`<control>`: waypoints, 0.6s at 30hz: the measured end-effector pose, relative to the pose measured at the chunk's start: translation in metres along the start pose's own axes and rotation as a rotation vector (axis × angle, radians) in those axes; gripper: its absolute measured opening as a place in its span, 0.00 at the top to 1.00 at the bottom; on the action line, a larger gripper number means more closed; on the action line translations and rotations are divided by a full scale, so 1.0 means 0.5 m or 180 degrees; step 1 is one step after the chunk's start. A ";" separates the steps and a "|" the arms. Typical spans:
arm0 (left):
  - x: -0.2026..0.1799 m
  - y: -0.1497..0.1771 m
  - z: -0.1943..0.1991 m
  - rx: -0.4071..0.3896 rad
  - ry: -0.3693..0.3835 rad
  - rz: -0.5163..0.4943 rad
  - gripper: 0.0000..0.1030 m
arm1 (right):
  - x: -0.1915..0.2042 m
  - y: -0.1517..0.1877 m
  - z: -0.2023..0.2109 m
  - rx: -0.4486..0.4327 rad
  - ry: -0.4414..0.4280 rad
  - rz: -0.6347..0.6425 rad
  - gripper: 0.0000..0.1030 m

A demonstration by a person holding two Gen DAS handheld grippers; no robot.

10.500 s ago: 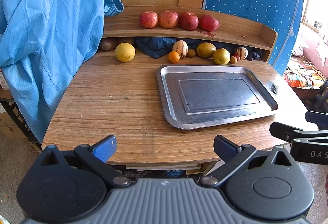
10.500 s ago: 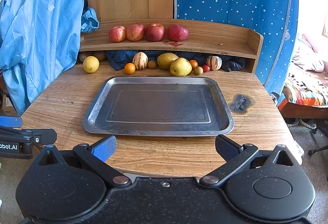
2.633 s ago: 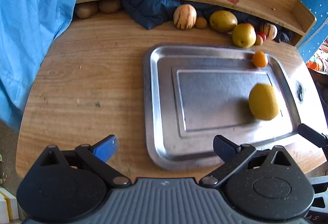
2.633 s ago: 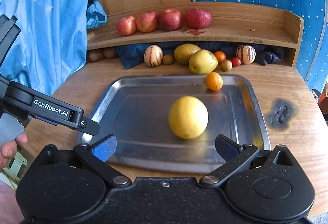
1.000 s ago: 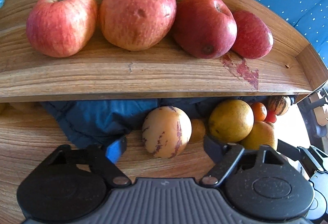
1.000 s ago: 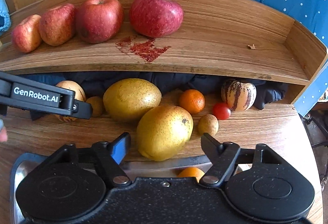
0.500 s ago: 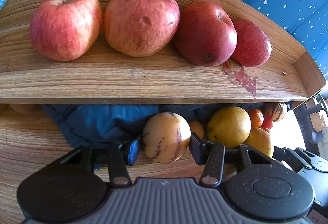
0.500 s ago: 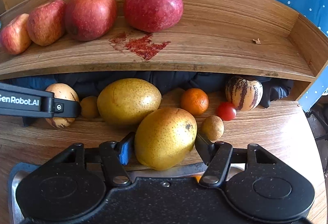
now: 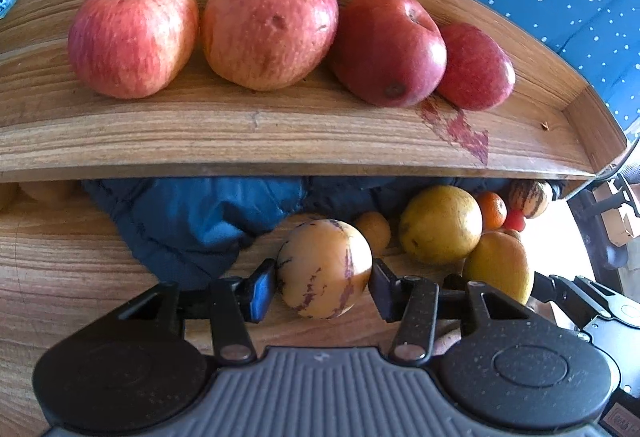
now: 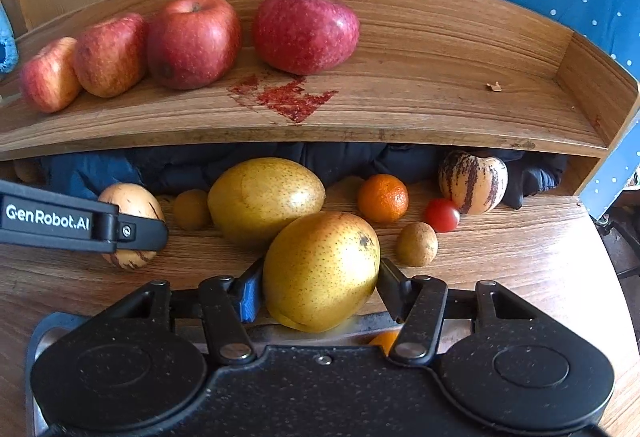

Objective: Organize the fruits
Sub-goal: 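Close left tool on the striped pepino while right tool closes on the pear, then carry pepino and pear onto the steel tray and open both tools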

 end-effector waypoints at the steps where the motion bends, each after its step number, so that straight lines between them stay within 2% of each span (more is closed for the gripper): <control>1: -0.001 0.001 0.002 -0.0002 0.0007 -0.0006 0.48 | -0.001 0.001 0.004 -0.0016 -0.0006 -0.0014 0.43; 12: -0.032 0.026 0.048 -0.0025 0.0115 -0.0203 0.48 | 0.010 0.042 0.107 -0.0287 -0.0191 0.0097 0.43; 18: -0.050 0.052 0.073 0.0022 0.0212 -0.0350 0.48 | 0.030 0.077 0.162 -0.0338 -0.0366 0.0211 0.43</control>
Point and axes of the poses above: each gripper's, at about its wrist camera, not at the fingertips, and z roughly against the way its jaws point, x to its left, y to its underside, the point moved 6 cm from there along -z, roughly the way its jaws point, and after that the axes turned 10 degrees about -z, right-handed, at the moved point
